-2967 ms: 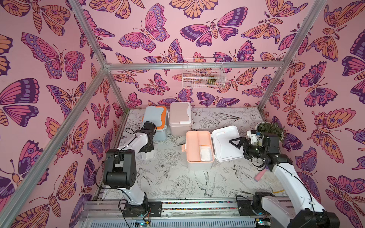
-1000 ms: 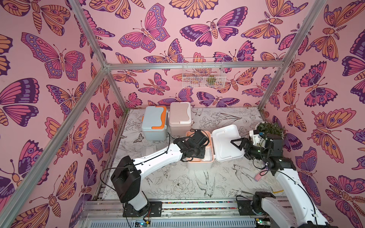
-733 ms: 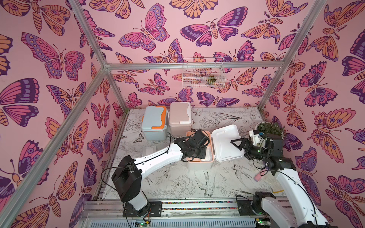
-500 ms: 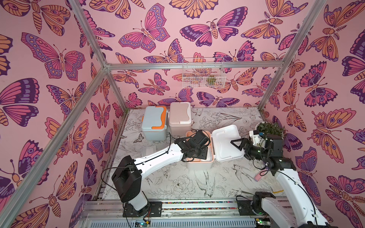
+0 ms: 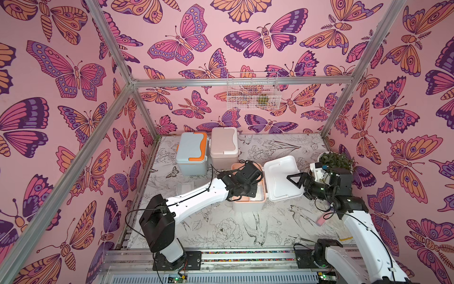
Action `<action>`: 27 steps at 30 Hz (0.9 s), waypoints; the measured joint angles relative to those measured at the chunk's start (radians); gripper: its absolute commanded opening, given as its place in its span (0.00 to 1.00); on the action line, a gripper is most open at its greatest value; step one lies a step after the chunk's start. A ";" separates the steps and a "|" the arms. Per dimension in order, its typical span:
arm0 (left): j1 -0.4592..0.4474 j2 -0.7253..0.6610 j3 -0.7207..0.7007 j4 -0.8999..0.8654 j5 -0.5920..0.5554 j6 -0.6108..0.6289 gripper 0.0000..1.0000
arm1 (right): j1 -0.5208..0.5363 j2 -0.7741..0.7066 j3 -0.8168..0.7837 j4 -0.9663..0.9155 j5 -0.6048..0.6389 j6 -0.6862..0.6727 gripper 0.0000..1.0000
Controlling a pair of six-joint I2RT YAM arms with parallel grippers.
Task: Open first aid kits and take out gauze
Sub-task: Pick up the gauze from the first aid kit.
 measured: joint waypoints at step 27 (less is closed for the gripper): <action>0.000 0.023 0.006 -0.028 -0.017 0.002 0.19 | 0.000 -0.019 -0.002 -0.002 0.000 0.000 0.99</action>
